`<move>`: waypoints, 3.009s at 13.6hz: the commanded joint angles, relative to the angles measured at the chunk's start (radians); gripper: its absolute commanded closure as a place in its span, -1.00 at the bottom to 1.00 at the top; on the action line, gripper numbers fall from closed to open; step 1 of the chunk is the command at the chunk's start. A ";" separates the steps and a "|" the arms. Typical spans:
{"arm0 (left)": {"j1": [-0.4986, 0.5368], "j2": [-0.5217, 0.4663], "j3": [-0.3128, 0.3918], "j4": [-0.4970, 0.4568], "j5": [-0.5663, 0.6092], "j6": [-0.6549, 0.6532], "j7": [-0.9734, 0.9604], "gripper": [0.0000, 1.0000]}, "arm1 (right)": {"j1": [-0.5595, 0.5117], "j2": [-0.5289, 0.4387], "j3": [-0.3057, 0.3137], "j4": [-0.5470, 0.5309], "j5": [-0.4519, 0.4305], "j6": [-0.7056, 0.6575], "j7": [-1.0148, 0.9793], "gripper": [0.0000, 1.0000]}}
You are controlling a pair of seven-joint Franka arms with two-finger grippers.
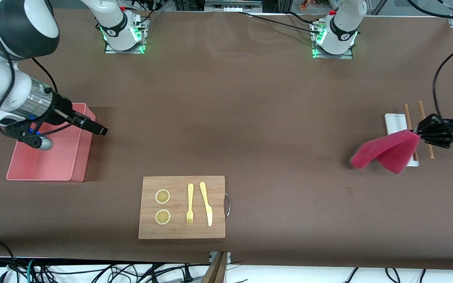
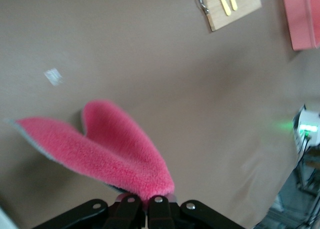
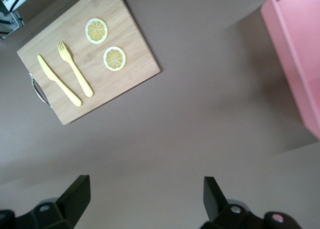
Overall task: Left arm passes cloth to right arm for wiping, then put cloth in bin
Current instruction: 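Carry the cloth with the left gripper while the right gripper approaches it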
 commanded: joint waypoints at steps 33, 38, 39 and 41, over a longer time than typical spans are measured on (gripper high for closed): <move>-0.933 0.147 0.000 -0.011 -0.042 1.223 -2.231 1.00 | 0.213 0.314 0.123 -0.040 0.016 0.422 0.743 -0.99; -0.919 0.141 0.003 -0.011 0.004 1.218 -2.228 1.00 | 0.207 0.312 0.123 -0.075 0.031 0.325 0.757 -0.99; -0.919 0.141 0.003 -0.011 0.004 1.218 -2.228 1.00 | 0.203 0.308 0.123 -0.085 0.067 0.325 0.765 -0.99; -0.919 0.141 0.004 -0.011 0.006 1.218 -2.228 1.00 | 0.202 0.303 0.123 -0.098 0.091 0.338 0.784 -0.99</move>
